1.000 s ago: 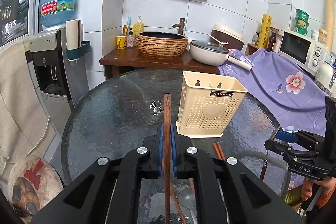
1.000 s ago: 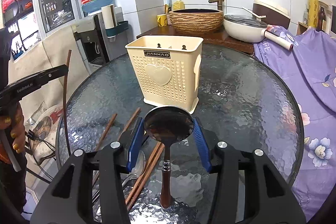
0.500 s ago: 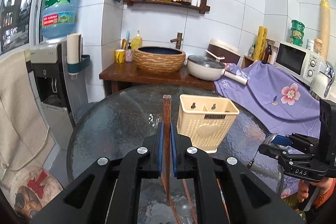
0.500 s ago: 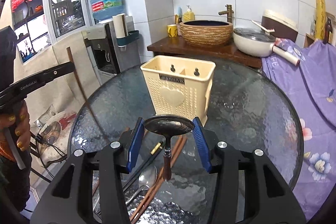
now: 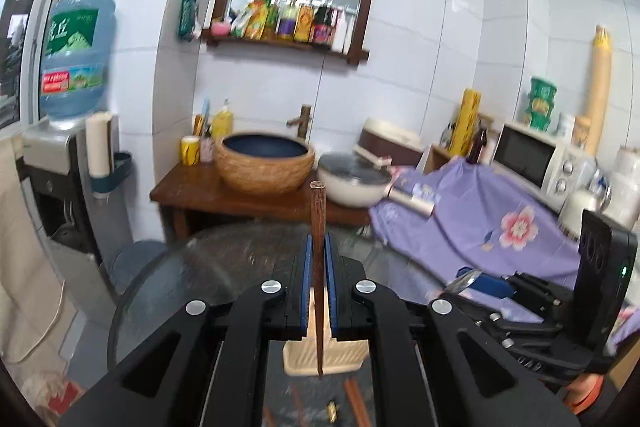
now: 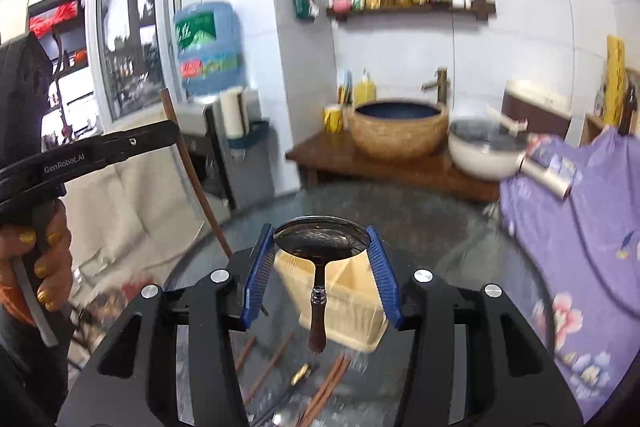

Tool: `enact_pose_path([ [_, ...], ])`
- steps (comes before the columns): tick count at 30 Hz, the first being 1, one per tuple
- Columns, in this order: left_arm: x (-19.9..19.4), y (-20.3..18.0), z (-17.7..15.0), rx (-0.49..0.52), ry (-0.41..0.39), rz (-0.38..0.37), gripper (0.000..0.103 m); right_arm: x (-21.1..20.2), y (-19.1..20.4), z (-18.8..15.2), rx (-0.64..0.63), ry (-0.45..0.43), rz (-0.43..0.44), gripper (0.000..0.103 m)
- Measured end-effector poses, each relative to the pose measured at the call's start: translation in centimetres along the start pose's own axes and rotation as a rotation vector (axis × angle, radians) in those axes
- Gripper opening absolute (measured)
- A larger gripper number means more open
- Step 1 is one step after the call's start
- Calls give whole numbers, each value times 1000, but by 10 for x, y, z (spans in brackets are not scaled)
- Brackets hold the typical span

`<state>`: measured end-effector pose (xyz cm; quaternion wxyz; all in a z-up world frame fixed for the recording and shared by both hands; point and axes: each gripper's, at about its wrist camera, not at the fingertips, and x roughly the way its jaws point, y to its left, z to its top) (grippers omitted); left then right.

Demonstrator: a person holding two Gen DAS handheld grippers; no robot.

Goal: Organize utensils
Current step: 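Lift the ladle with the right tool while the left tool carries the chopstick over the basket, then open the right gripper dropping the ladle into the basket while the left releases the chopstick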

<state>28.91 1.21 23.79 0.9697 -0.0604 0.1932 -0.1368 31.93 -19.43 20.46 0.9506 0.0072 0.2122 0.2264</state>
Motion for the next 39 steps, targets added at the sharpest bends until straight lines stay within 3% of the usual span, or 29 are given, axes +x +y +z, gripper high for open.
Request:
enact_pose_path([
  [3, 7, -11, 31, 5, -48, 31, 7, 2, -3, 29, -7, -55, -37, 47],
  [7, 26, -19, 39, 8, -64, 62, 7, 20, -8, 42, -6, -83, -76, 48],
  [15, 82, -8, -9, -30, -2, 124, 7, 79, -29, -5, 43, -8, -118, 48],
  [24, 111, 5, -56, -54, 89, 126, 7, 111, -34, -57, 56, 54, -123, 48],
  [39, 134, 14, -83, -85, 167, 121, 7, 115, -30, -72, 20, 31, -171, 48],
])
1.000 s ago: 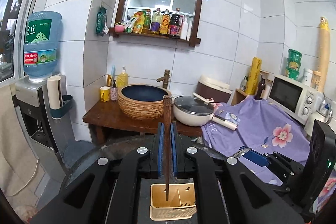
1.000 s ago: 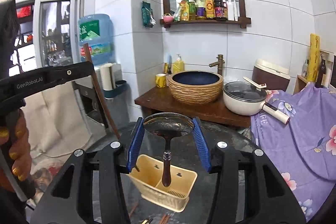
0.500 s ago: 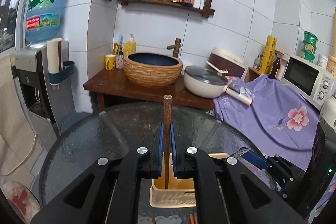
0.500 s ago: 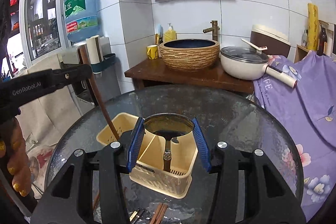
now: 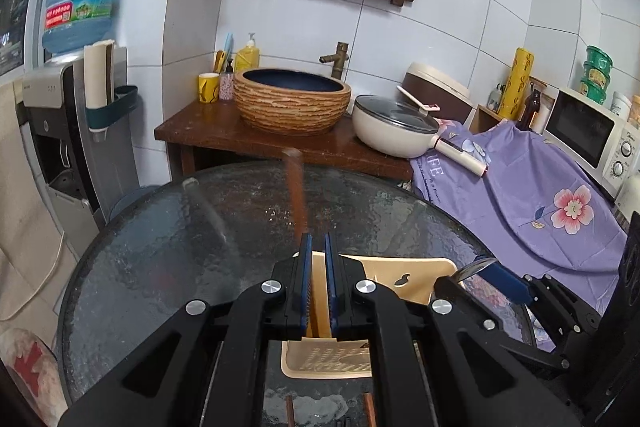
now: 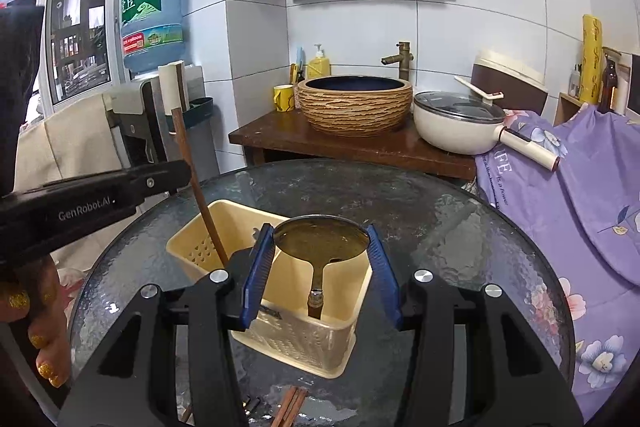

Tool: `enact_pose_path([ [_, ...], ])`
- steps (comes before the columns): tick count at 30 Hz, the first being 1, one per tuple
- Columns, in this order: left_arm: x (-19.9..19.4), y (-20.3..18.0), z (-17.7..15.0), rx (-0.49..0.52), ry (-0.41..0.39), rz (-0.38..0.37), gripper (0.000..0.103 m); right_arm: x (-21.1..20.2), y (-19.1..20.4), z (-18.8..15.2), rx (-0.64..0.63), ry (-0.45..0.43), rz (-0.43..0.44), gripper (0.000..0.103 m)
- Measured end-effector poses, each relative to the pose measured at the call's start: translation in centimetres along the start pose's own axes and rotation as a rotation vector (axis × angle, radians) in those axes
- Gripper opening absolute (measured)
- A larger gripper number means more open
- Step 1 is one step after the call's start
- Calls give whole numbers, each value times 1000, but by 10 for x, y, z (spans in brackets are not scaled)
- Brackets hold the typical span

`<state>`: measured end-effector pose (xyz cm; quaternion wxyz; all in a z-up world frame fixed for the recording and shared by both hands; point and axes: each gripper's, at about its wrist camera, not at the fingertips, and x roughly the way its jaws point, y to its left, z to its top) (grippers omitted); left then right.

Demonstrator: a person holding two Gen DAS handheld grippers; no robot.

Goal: Organize utensils
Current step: 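Open the right gripper dropping the ladle into the basket while the left releases the chopstick, then move both tools back down toward the remaining brown chopsticks on the table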

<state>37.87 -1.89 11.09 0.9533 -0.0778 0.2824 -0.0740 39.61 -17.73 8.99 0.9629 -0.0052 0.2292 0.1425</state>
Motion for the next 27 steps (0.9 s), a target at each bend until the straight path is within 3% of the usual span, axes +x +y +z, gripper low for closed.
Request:
enact_pose_path([
  [2, 1, 2, 0, -7, 1, -1, 8, -1, 0, 0, -12, -13, -16, 53],
  [4, -2, 4, -1, -9, -9, -5, 19, -6, 1, 1, -29, -42, -24, 66],
  [5, -5, 6, -1, -18, -18, -11, 32, -10, 2, 1, -40, -60, -34, 74],
  [6, -8, 7, -1, -29, -25, -19, 44, -14, 2, 1, -48, -77, -43, 74],
  [10, -30, 16, -7, -73, -80, -57, 65, -29, 3, -3, -62, -98, -61, 74],
  [12, -43, 23, -16, -80, -106, -23, 81, -36, 2, -9, -52, -92, -69, 75],
  [15, -55, 32, -33, -71, -100, 21, 92, -45, -1, -23, -33, -62, -76, 78],
  [21, -59, 46, -78, 7, 4, 124, 97, -56, 1, -69, -6, 46, -58, 78],
  [27, -58, 66, -126, 2, 89, 151, 95, -54, 0, -123, 44, 179, -61, 78],
])
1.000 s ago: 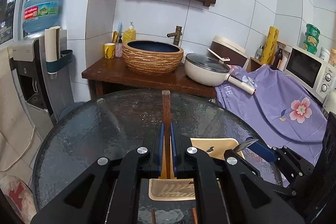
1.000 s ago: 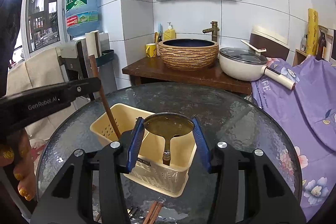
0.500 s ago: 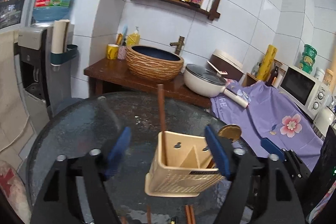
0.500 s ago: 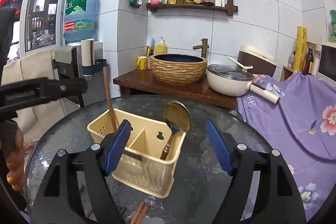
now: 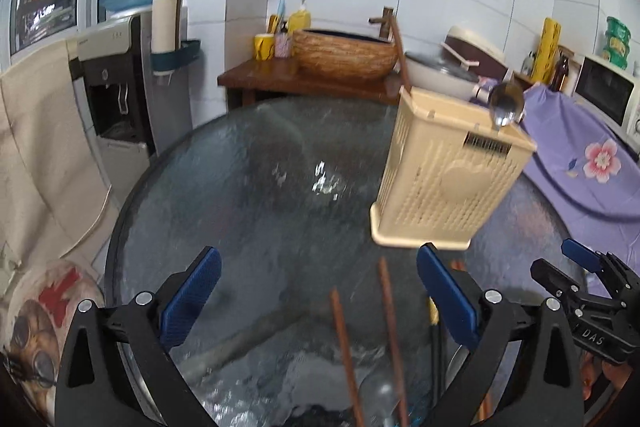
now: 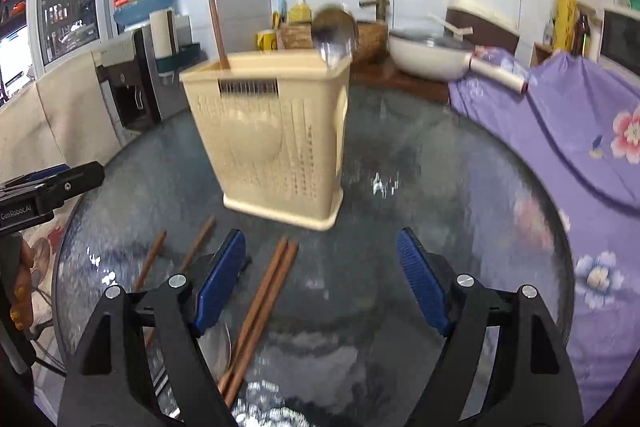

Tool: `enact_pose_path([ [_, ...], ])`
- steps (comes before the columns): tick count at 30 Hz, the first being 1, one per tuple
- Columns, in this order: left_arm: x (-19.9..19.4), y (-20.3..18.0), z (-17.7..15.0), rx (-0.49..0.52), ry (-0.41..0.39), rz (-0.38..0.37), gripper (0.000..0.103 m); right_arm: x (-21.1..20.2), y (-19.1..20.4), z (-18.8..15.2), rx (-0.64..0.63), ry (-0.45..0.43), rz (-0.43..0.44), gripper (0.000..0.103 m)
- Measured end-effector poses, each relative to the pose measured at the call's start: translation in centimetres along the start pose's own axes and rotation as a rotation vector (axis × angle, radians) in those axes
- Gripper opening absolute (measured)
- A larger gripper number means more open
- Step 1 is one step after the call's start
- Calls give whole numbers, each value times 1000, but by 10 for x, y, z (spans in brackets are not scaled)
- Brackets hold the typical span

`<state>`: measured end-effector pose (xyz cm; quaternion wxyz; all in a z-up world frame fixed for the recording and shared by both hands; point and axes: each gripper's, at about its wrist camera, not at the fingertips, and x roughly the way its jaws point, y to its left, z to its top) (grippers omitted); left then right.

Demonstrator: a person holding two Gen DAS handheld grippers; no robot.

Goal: Organize utensils
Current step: 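Move both tools back down toward the remaining brown chopsticks on the table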

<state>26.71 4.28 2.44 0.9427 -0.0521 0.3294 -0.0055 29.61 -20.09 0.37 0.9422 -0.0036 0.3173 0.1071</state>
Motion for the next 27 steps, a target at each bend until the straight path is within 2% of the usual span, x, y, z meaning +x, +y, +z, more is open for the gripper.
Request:
enact_pose_path([
  [2, 4, 5, -15, 2, 38, 6, 93, 5, 0, -15, 13, 34, -10, 77],
  [3, 6, 6, -20, 2, 50, 5, 89, 7, -1, -21, 19, 53, -20, 77],
  [6, 16, 11, -36, -4, 110, 16, 79, 14, -1, -34, 40, 105, -5, 69],
  [9, 24, 15, -47, -34, 166, -8, 67, 21, 1, -42, 57, 139, 5, 59],
  [20, 20, 4, -56, -18, 181, -31, 55, 41, 14, -44, 78, 223, 61, 44],
  [27, 24, -1, -60, -10, 198, -43, 53, 52, 21, -36, 77, 248, 64, 42],
])
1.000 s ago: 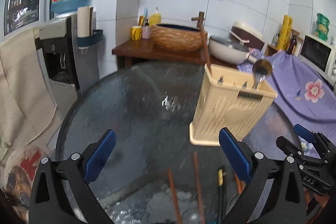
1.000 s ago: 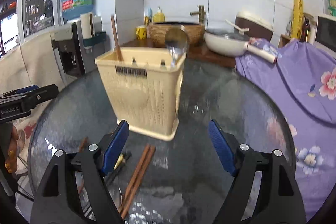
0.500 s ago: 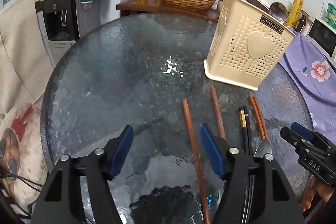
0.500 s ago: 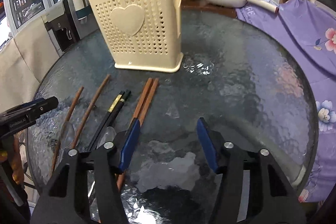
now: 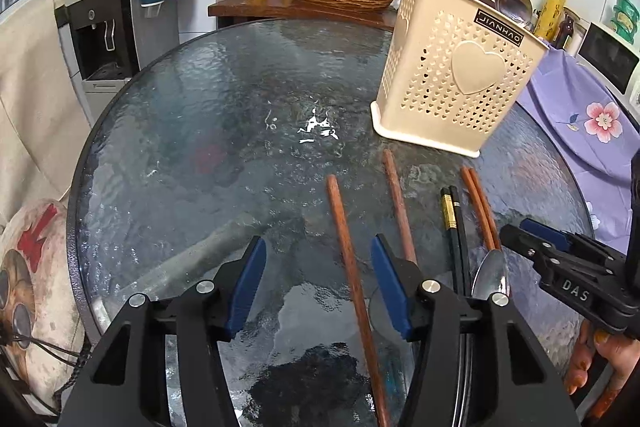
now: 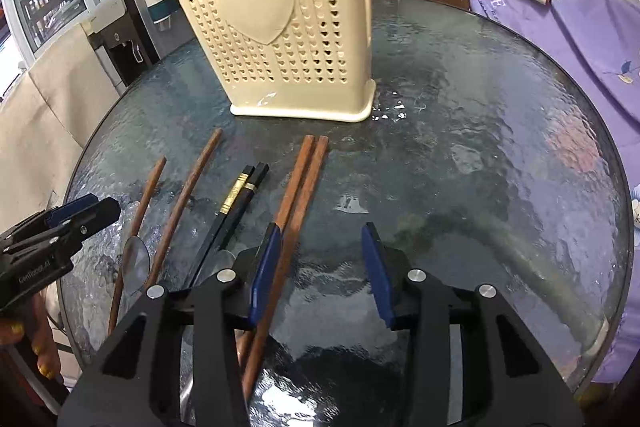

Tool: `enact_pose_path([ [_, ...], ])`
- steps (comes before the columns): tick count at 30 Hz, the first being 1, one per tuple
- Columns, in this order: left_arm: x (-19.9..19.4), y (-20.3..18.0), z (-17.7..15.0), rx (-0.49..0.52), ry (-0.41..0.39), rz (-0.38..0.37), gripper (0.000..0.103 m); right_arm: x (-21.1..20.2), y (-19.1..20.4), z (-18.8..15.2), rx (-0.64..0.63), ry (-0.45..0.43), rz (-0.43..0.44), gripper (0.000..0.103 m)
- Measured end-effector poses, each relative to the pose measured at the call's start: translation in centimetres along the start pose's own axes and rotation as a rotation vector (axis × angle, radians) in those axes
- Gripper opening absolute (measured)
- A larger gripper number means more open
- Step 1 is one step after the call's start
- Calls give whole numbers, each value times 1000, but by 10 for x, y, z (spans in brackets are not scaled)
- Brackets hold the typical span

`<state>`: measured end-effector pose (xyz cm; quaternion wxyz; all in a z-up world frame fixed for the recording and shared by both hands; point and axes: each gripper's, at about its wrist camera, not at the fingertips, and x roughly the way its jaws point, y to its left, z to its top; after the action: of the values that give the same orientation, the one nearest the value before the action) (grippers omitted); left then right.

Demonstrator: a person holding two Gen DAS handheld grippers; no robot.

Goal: Organize utensils
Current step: 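Move both tools back down toward the remaining brown chopsticks on the table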

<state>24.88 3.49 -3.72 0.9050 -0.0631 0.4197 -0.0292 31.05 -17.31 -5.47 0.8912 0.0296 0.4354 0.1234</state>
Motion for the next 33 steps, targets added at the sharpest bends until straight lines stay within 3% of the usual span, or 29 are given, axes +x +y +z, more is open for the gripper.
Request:
enact_pose_path([
  [2, 1, -1, 1, 8, 1, 7, 52, 4, 3, 3, -6, 8, -13, 36],
  [14, 10, -6, 6, 36, 20, 22, 46, 15, 9, 11, -41, 43, -59, 26],
  [33, 39, -16, 19, 57, 79, 69, 24, 33, 10, 35, -35, 72, -85, 21],
])
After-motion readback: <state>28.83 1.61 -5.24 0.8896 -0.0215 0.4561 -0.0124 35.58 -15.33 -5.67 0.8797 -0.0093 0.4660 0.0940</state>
